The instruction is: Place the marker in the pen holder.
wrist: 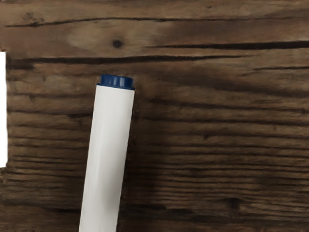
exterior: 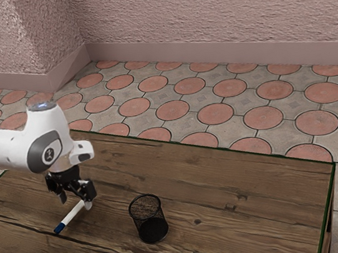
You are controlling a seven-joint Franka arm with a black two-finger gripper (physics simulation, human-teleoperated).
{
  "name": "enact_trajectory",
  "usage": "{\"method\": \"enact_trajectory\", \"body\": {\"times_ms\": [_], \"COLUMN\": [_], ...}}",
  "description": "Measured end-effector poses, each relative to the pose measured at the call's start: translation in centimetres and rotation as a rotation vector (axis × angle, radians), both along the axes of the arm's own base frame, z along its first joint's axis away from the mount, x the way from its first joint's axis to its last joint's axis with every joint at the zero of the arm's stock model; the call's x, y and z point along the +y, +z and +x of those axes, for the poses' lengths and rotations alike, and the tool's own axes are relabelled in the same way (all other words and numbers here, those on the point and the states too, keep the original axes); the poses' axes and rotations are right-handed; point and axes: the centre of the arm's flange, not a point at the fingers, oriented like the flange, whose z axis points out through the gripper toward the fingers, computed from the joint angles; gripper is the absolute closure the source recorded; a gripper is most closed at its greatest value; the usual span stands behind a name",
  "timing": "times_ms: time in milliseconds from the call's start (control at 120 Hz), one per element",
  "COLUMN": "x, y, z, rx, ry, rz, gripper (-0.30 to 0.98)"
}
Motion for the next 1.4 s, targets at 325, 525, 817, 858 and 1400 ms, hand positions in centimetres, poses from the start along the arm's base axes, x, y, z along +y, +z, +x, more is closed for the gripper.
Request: {"method": "enact_trajectory", "body": {"times_ms": [325,525,817,858,1400], "x": [3.2,2.1,2.1,2.1,2.2], "y": [-3.1,-3.9,-4.5,-4.4,-3.5], "z": [1.2,2.6,2.9,2.9,3.2], "rx": [-0.035,-0.045,-0.045,-0.048,-0.072], "ry": [-0.005,-0.052,-0.061,-0.058,0.020], "rz": [0.012,0.006,-0.001,0.003,0.040], "gripper": [0.04,0.04,0.24,0.30,0.78]}}
